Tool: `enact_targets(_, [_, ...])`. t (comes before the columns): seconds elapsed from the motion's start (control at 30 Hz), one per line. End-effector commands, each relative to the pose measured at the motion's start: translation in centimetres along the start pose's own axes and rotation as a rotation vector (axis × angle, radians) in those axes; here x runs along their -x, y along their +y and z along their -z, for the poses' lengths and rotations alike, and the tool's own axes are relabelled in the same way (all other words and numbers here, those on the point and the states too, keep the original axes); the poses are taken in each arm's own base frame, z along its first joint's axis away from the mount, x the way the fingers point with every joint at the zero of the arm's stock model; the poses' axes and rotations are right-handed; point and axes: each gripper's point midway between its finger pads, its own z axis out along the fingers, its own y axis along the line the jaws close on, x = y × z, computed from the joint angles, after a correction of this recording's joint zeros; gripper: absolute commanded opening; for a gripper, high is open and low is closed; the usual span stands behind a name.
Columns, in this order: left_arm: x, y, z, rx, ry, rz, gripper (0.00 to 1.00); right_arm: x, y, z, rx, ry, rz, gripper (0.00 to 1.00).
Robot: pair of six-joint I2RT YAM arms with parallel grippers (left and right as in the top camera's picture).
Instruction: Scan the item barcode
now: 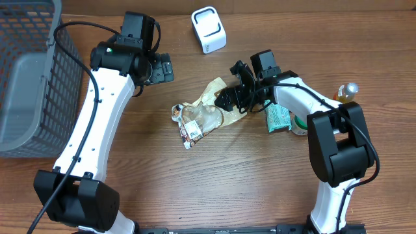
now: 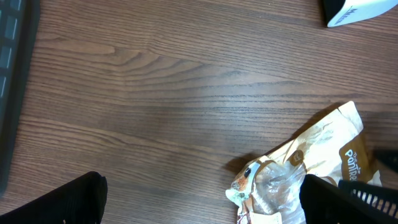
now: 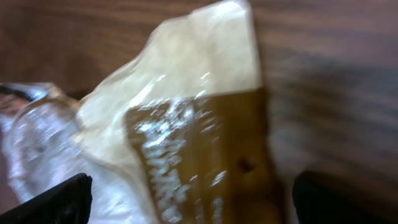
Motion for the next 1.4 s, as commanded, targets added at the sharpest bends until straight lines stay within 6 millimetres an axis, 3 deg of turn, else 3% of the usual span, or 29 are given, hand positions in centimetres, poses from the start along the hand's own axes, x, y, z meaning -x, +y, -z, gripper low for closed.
enact_targets(0.0, [0.6, -0.1, 0.9, -0.004, -0.030, -0.015, 1.00, -2.6, 1.8, -1.1, 0.111, 0.092, -0.055, 0.98])
enact_targets(0.17, [0.6, -0.2, 0.9, -0.004, -0.030, -0.015, 1.00, -4.9, 3.8, -1.6, 0.134, 0.190, -0.107, 0.92])
enact_targets(0.33, [0.6, -0.1, 0.9, -0.004, -0.030, -0.014, 1.00, -5.7, 5.5, -2.1, 0.128, 0.237, -0.228, 0.88])
enact_targets(0.43, [0.6, -0.2, 0.9, -0.004, -0.030, -0.015, 1.00, -5.1, 5.8, -1.8, 0.130, 0.214, -0.231, 0.85])
enact_targets(0.57, [0.6, -0.2, 0.9, -0.004, -0.030, -0.015, 1.00, -2.9, 5.8, -1.5, 0.137, 0.130, -0.181, 0.88])
enact_targets(0.73, [0.6, -0.2, 0.9, -0.004, -0.030, -0.015, 1.00, -0.7, 3.7, -1.7, 0.033, 0.031, -0.129, 0.91])
enact_targets(0.87, [0.6, -0.2, 0.9, -0.004, -0.030, -0.015, 1.00, 0.2, 3.5, -2.3, -0.030, -0.011, -0.084, 0.91])
enact_targets(1.07, [0.6, -0.1, 0.9, -0.004, -0.030, -0.015, 1.00, -0.2, 3.9, -3.8, -0.138, -0.012, -0.024, 0.91])
enact_targets(1.37, [0.6, -0.1, 0.9, -0.004, -0.030, -0.015, 1.00, -2.8, 6.1, -6.4, -0.153, 0.060, 0.023, 0.91])
